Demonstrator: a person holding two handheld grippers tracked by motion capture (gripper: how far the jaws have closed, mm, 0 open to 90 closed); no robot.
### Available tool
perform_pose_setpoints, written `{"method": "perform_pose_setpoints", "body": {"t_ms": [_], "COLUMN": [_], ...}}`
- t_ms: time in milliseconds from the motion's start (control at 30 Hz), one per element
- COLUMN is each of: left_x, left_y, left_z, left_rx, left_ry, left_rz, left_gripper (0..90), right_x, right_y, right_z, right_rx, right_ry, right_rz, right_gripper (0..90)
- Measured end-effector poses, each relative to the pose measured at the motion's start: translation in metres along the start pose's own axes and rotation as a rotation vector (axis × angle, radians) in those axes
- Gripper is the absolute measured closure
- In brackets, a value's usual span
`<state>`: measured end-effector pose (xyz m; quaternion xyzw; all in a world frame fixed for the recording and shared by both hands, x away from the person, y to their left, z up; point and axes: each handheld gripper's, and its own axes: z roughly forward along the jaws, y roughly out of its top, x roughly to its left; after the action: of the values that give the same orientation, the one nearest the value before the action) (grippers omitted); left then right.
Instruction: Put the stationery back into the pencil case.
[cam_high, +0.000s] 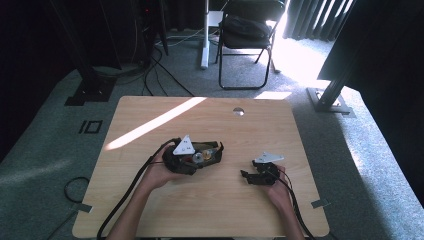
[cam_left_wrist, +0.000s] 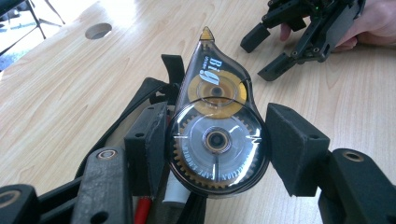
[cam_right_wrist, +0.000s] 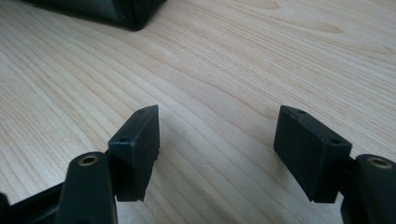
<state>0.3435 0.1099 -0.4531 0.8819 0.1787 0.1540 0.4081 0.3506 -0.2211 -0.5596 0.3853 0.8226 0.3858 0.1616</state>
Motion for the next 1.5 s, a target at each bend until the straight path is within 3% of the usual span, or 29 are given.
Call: {"method": "perform_pose_setpoints", "body": {"t_ms": [1500], "left_x": [0.019], "left_y": [-0.009], "left_z": [-0.006], "left_rx": [0.025], "left_ry": [0.043], "left_rz": [-0.025], "left_gripper": [41.8], "right_x": [-0.001], "right_y": [0.0], "right_z": [0.0], "right_rx": [0.002], "right_ry": [0.003], "right_rz": [0.001], "right_gripper": [30.9]}}
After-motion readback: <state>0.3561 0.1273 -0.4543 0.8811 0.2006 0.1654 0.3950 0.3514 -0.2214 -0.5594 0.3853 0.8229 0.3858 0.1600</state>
